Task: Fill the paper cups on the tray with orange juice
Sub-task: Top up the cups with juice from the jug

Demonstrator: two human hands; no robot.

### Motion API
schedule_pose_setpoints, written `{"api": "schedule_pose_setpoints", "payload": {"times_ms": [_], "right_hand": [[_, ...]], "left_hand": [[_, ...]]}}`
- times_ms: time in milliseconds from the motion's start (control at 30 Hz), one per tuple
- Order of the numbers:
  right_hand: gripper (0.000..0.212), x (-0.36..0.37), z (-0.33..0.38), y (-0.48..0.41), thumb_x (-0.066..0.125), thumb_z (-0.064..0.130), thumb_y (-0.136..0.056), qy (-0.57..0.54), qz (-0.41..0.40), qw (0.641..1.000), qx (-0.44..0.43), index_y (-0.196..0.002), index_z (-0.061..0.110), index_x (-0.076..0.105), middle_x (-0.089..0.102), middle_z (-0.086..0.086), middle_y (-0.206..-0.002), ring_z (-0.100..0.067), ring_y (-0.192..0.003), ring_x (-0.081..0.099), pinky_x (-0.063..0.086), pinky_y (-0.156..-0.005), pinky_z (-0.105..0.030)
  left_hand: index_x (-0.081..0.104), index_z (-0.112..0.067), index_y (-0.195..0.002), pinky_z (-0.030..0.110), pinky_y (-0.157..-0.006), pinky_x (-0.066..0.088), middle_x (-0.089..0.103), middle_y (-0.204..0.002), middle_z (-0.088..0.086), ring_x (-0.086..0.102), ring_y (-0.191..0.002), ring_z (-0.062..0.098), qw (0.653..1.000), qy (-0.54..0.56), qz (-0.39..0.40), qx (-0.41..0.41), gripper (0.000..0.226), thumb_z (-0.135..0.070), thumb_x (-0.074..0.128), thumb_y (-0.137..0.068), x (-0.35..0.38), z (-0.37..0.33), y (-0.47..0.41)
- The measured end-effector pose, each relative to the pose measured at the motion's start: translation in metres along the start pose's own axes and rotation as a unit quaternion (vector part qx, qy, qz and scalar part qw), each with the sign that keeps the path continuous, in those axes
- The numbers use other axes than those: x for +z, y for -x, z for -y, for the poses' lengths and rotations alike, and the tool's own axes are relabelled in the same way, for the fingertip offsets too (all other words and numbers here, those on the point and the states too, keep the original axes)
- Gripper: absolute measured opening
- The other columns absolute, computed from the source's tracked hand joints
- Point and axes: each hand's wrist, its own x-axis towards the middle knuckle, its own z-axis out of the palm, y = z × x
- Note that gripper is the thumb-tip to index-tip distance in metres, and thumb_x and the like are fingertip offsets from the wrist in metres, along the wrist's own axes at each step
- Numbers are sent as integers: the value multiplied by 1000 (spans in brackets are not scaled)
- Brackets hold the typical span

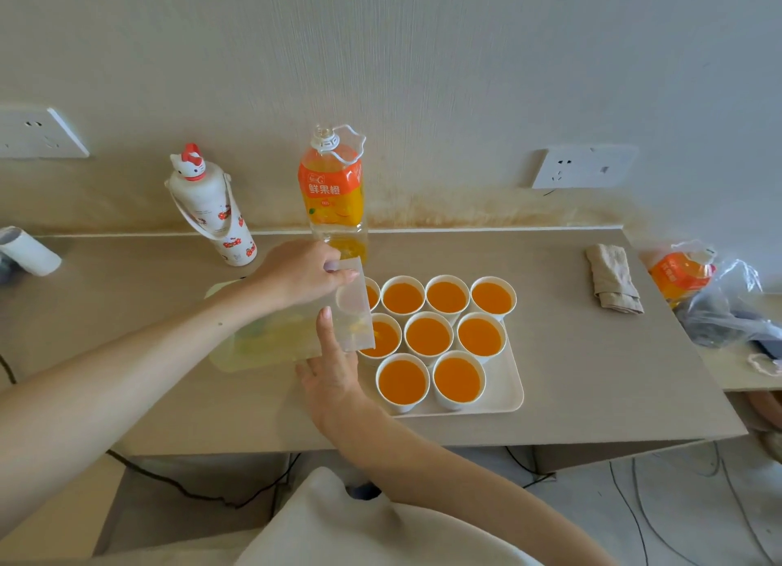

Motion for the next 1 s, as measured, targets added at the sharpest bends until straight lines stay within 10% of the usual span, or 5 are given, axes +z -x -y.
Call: {"api": "schedule_pose_setpoints", "payload": {"times_ms": [1000], "right_hand": [[106, -2, -11, -3, 84, 67, -52, 2, -6, 1000, -12, -142, 38, 35, 53, 4, -135, -26, -129, 46, 38, -107, -45]], "left_hand": [[29, -16, -60, 29, -52, 23, 34, -57, 1, 32, -54, 16, 1000, 9, -9, -15, 49, -42, 56, -92, -4, -4, 11]]}}
